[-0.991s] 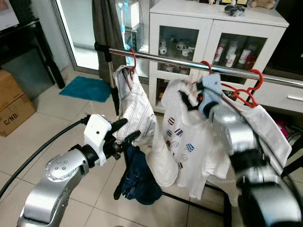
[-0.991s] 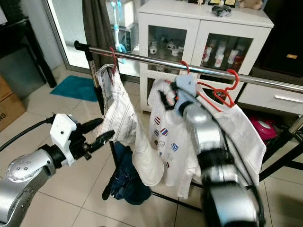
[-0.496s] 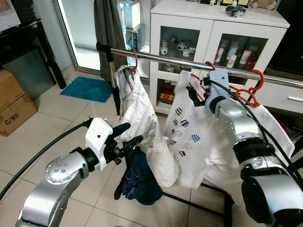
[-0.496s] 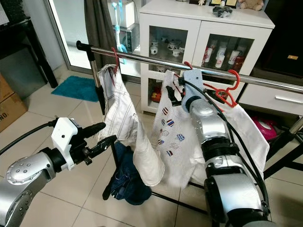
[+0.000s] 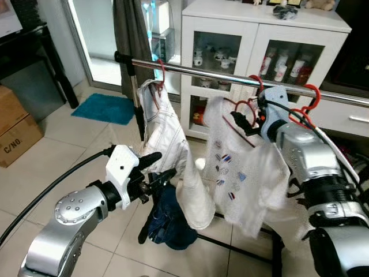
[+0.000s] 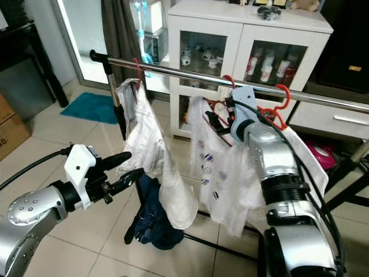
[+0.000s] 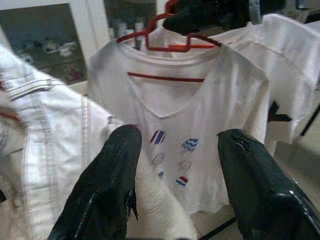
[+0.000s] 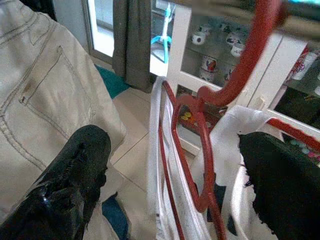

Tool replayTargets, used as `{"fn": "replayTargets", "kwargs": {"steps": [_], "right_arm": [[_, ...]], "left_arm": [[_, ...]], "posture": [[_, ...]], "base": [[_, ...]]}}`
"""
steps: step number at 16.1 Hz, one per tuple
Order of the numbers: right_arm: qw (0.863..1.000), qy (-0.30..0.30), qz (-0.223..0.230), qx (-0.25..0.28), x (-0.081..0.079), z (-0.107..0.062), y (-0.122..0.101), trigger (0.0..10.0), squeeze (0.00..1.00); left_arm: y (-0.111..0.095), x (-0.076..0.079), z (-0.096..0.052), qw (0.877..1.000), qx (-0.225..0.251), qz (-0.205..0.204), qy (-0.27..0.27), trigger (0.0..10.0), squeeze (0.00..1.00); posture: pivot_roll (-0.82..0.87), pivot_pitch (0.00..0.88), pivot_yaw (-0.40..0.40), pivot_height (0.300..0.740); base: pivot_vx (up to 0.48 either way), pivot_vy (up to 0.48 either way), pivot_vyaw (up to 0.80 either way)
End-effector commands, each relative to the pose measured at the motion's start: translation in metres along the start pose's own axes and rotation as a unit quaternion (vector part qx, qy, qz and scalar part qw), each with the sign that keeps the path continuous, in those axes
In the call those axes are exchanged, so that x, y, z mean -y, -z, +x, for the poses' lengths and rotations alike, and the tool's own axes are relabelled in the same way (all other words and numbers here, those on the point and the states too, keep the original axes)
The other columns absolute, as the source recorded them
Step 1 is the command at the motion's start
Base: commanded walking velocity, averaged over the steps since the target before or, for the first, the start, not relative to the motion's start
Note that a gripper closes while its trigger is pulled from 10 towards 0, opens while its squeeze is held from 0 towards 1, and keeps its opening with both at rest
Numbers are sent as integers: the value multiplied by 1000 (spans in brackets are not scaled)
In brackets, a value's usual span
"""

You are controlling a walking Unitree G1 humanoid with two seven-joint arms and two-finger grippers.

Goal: Hang hanger

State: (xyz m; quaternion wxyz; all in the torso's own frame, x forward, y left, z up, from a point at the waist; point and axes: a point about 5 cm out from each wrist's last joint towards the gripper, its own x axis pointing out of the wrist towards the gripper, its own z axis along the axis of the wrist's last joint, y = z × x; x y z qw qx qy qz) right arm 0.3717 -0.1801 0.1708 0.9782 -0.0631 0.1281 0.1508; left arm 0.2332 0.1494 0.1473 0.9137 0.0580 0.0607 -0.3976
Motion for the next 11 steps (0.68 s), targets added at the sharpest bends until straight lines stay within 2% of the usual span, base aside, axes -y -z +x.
{"fn": "replayTargets", "kwargs": {"steps": [1, 4, 8, 9, 11], "right_arm": [[1000, -5, 0, 4, 3, -4, -7, 10000, 0], [1000, -4, -3, -11, 7, -9, -11, 10000, 0], [998, 24, 9, -48, 7, 3, 7, 10000, 0], [998, 25, 21, -54, 7, 5, 11, 39, 0], [998, 18, 30, -57, 5, 6, 12, 0, 0]], "left_arm": [[-3, 4, 0, 1000, 1, 3, 15, 10000, 0], [-3, 5, 0, 1000, 1, 3, 21, 10000, 0], [-3, 5, 1, 1000, 0, 3, 26, 10000, 0], [-3, 6, 0, 1000, -1, 3, 26, 10000, 0], [-2, 6, -1, 1000, -2, 4, 25, 10000, 0]], "posture": [[-2, 0, 19, 740], [-3, 0, 21, 740], [2, 0, 17, 740], [7, 0, 11, 740], [7, 0, 11, 740]], "base": [[0, 0, 0], [0, 0, 0], [0, 0, 0], [0, 0, 0], [0, 0, 0]]}}
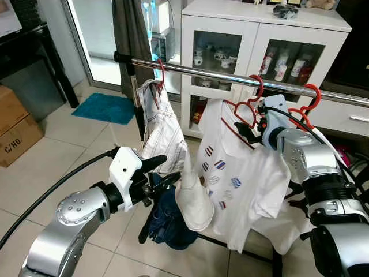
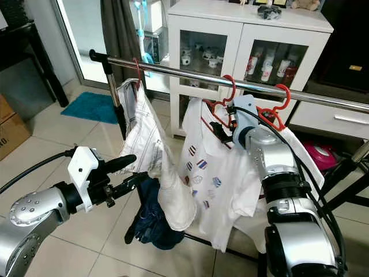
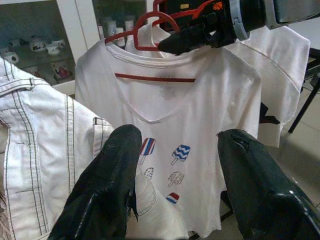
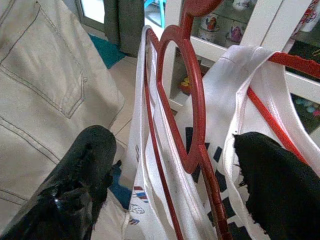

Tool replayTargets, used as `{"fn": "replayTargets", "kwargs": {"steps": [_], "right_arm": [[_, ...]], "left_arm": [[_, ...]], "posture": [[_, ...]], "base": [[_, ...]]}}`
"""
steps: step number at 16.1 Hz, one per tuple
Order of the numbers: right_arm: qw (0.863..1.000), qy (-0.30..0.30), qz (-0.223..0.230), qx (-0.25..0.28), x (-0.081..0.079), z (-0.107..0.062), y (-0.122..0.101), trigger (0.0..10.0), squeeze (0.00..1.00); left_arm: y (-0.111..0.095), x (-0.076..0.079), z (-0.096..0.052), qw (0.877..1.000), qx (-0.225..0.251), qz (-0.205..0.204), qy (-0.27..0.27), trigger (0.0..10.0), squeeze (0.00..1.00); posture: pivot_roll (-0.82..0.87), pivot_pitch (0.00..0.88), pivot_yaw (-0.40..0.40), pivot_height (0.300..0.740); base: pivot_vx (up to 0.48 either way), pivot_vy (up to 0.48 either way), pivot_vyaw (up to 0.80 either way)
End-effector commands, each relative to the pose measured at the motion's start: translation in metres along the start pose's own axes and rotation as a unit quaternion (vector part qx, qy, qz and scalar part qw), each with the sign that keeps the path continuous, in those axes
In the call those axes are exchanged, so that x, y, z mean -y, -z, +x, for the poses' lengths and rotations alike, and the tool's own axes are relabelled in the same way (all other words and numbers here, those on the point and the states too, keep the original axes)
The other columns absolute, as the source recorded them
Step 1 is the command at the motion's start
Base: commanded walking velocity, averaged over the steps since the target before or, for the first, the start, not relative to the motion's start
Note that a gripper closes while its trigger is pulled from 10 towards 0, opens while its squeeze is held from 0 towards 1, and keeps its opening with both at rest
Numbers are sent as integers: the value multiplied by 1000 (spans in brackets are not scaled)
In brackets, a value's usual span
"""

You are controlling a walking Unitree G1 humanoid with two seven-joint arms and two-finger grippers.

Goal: Hang hanger

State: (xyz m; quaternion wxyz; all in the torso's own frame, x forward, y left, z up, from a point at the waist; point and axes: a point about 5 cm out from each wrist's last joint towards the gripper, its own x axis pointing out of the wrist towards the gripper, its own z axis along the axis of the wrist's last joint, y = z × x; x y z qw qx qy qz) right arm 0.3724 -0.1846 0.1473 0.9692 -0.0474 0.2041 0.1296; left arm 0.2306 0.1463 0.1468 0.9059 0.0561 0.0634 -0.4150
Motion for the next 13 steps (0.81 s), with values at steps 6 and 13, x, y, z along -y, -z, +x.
{"fn": "replayTargets", "kwargs": {"steps": [6, 13], "right_arm": [[1000, -8, 17, 14, 2, 4, -6, 0, 0], [999, -1, 33, 11, 1, 12, -4, 0, 0]], "left_arm": [[-2, 3, 0, 1000, -1, 5, 9, 10000, 0], [-1, 4, 0, 1000, -4, 5, 13, 10000, 0]], "posture": [[3, 0, 14, 740], [5, 0, 13, 740]], "base": [[0, 0, 0], [0, 0, 0]]}}
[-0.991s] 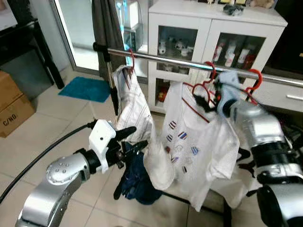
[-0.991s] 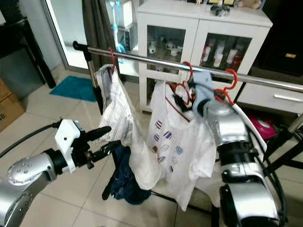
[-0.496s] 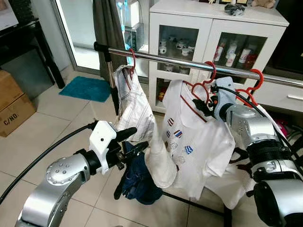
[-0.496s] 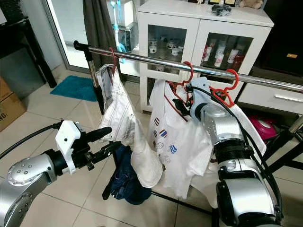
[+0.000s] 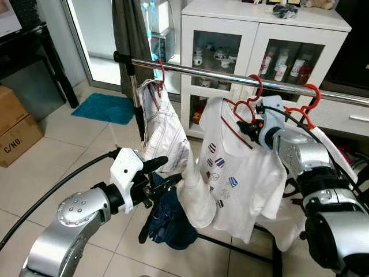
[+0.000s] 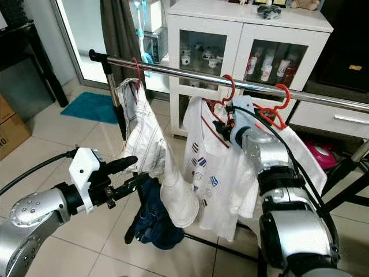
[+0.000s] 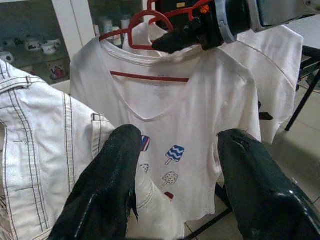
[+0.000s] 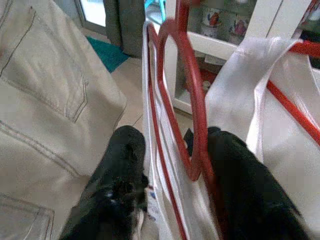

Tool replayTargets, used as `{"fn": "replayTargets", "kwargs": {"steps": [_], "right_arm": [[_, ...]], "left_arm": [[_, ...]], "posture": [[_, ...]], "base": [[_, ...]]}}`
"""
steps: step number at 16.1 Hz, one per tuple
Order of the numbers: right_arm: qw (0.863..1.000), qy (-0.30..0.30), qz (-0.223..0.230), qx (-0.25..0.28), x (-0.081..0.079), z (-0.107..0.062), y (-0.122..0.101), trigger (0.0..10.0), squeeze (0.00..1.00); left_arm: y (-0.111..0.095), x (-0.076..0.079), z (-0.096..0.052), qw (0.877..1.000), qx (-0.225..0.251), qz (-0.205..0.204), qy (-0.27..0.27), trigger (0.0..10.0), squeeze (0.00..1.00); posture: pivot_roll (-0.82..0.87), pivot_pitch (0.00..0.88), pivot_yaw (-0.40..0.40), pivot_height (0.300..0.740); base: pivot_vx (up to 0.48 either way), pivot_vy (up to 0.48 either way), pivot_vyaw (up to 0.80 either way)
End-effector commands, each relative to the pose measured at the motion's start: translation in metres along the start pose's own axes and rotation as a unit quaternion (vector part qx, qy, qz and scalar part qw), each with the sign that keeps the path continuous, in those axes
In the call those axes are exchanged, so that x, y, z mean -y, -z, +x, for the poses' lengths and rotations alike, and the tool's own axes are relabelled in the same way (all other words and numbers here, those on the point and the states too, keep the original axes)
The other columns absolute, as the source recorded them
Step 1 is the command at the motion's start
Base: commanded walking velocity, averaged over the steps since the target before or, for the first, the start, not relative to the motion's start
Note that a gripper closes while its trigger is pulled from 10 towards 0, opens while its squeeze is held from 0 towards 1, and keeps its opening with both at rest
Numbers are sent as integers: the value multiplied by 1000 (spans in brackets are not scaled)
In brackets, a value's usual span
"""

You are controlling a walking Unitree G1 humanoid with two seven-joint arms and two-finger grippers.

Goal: Hang hanger

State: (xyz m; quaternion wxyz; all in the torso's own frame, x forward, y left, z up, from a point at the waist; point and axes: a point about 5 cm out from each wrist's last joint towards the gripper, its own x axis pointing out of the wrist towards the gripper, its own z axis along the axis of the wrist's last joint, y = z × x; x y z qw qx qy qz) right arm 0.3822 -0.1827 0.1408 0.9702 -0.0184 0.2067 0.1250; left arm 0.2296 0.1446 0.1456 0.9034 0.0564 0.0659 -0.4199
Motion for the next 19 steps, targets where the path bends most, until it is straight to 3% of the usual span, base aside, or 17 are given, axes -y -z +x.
{"fn": "replayTargets", "kwargs": {"steps": [1, 13, 19], "right_arm": [[1000, 0, 5, 12, 0, 1, -7, 0, 0], [999, -5, 5, 33, -2, 2, -10, 0, 0], [996, -11, 13, 92, -6, -8, -18, 0, 0]], "left_arm": [[-2, 2, -1, 1000, -2, 6, 7, 10000, 0], [-1, 2, 1, 1000, -4, 3, 7, 10000, 0], [-5, -6, 14, 999, 16, 9, -46, 10000, 0]], "posture": [[5, 0, 13, 740], [1, 0, 16, 740], [-12, 0, 21, 740]], "base": [[0, 0, 0], [0, 0, 0], [0, 0, 0]]}}
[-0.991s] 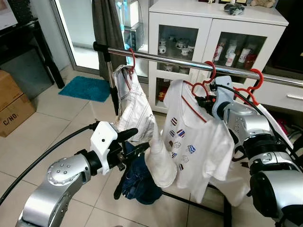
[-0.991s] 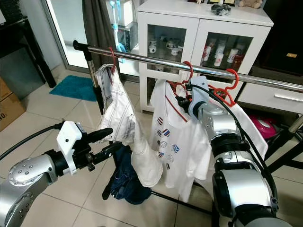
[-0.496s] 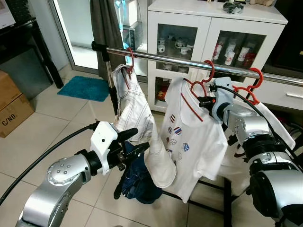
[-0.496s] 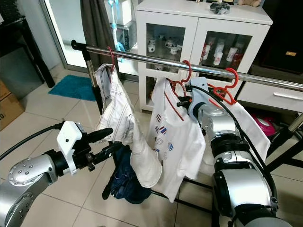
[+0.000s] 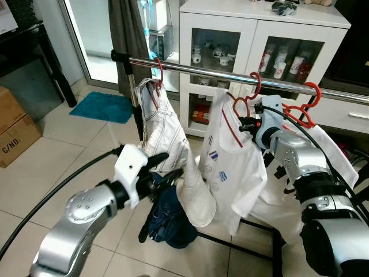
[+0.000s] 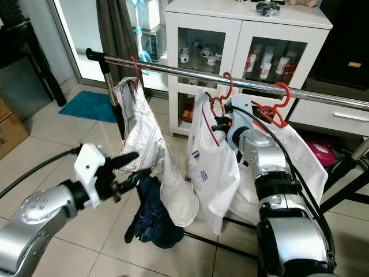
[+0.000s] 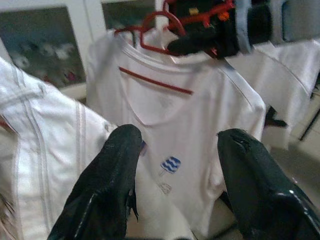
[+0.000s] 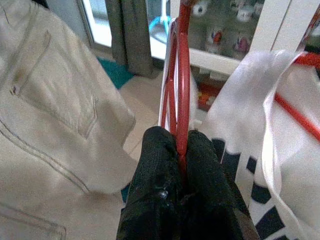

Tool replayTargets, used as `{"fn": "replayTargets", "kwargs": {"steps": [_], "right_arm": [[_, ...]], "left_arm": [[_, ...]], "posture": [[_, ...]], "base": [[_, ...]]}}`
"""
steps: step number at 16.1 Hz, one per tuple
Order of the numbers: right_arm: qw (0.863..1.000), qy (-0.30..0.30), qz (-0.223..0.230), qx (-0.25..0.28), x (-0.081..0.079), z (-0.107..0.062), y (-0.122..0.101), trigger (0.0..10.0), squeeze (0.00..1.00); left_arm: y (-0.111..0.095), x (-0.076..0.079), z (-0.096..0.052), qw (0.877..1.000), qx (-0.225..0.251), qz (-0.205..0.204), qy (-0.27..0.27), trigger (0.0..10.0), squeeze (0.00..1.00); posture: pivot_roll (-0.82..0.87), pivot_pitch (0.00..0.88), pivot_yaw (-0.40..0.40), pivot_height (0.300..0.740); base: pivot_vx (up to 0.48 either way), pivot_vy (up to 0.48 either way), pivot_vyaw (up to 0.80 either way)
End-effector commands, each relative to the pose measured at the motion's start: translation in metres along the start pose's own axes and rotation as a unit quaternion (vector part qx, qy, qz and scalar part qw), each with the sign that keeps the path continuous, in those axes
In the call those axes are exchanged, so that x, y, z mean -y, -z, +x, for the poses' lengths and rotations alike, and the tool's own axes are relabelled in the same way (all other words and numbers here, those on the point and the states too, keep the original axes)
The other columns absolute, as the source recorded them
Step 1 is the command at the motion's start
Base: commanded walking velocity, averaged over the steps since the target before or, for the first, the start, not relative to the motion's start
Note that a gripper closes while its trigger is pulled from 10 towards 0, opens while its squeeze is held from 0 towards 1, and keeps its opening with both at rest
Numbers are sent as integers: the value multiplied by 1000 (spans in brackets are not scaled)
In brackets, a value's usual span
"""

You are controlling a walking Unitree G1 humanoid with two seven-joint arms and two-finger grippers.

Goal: Hang hanger

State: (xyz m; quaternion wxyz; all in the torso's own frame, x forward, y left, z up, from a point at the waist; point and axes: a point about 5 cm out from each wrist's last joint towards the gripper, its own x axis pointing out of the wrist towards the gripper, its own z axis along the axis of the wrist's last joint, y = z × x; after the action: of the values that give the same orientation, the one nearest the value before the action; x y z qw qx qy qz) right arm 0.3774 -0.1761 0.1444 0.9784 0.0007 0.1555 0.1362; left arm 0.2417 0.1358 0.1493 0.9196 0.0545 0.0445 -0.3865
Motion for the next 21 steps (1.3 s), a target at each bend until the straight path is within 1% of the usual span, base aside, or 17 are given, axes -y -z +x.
{"fn": "replayTargets", "kwargs": {"steps": [1, 2, 4, 6, 7, 8, 9, 10, 11, 12, 13, 15, 16, 17, 19, 21], "right_arm": [[998, 7, -9, 66, 0, -5, -20, 0, 0], [996, 17, -26, 81, -1, -11, -22, 0, 0], [995, 9, -22, 101, -2, -20, -26, 0, 0], [992, -28, -38, 117, -11, -35, -22, 0, 0], [991, -32, -40, 120, -13, -38, -19, 0, 0], [992, -33, -39, 119, -16, -45, -12, 0, 0], [993, -25, -32, 112, -20, -53, 0, 0, 0], [994, -21, -27, 108, -23, -58, 6, 0, 0], [995, -18, -20, 99, -28, -63, 16, 0, 0], [995, -18, -17, 94, -31, -66, 20, 0, 0], [997, -15, -12, 80, -40, -73, 33, 0, 0], [997, -7, -5, 76, -44, -78, 38, 0, 0], [997, -5, -10, 75, -45, -79, 38, 0, 0], [997, -8, -27, 69, -49, -81, 41, 0, 0], [997, -11, -32, 69, -53, -83, 41, 0, 0], [997, -4, -24, 67, -53, -85, 42, 0, 0]], "left_arm": [[2, -5, 3, 1000, -4, 5, -26, 10000, 0], [4, -6, 6, 999, -3, 2, -40, 10000, 0], [4, -5, 14, 999, -5, 2, -46, 10000, 0], [7, -3, 19, 998, -7, -3, -56, 10000, 0], [8, -3, 20, 998, -8, -5, -60, 10000, 0], [9, -4, 20, 997, -8, -5, -70, 10000, 0], [10, -7, 19, 996, -5, -10, -90, 10000, 0], [11, -8, 19, 995, -4, -12, -98, 10000, 0], [12, -8, 19, 995, -7, -11, -103, 10000, 0], [12, -8, 19, 995, -7, -11, -104, 10000, 0], [13, -6, 19, 995, -10, -10, -101, 10000, 0], [14, -4, 19, 995, -12, -11, -101, 10000, 0], [15, -4, 19, 995, -12, -11, -101, 10000, 0], [15, -4, 19, 995, -12, -12, -100, 10000, 0], [15, -4, 19, 995, -13, -12, -100, 10000, 0], [15, -4, 18, 995, -13, -13, -100, 10000, 0]], "posture": [[-24, 0, 21, 740], [-36, 0, 29, 740], [-39, 0, 34, 740], [-49, 0, 34, 740], [-52, 0, 31, 740], [-56, 0, 23, 740], [-59, 0, 16, 740], [-59, 0, 16, 740], [-61, 0, 12, 740], [-62, 0, 11, 740], [-63, 0, 11, 740], [-64, 0, 11, 740], [-64, 0, 11, 740], [-66, 0, 13, 740], [-66, 0, 11, 740], [-66, 0, 11, 740]], "base": [[0, 0, 0], [0, 0, 0], [0, 0, 0], [0, 0, 0], [0, 0, 0], [0, 0, 0], [0, 0, 0], [0, 0, 0], [0, 0, 0], [0, 0, 0], [0, 0, 0], [0, 0, 0], [0, 0, 0], [0, 0, 0], [-264, 0, 0], [-274, 0, 0]]}}
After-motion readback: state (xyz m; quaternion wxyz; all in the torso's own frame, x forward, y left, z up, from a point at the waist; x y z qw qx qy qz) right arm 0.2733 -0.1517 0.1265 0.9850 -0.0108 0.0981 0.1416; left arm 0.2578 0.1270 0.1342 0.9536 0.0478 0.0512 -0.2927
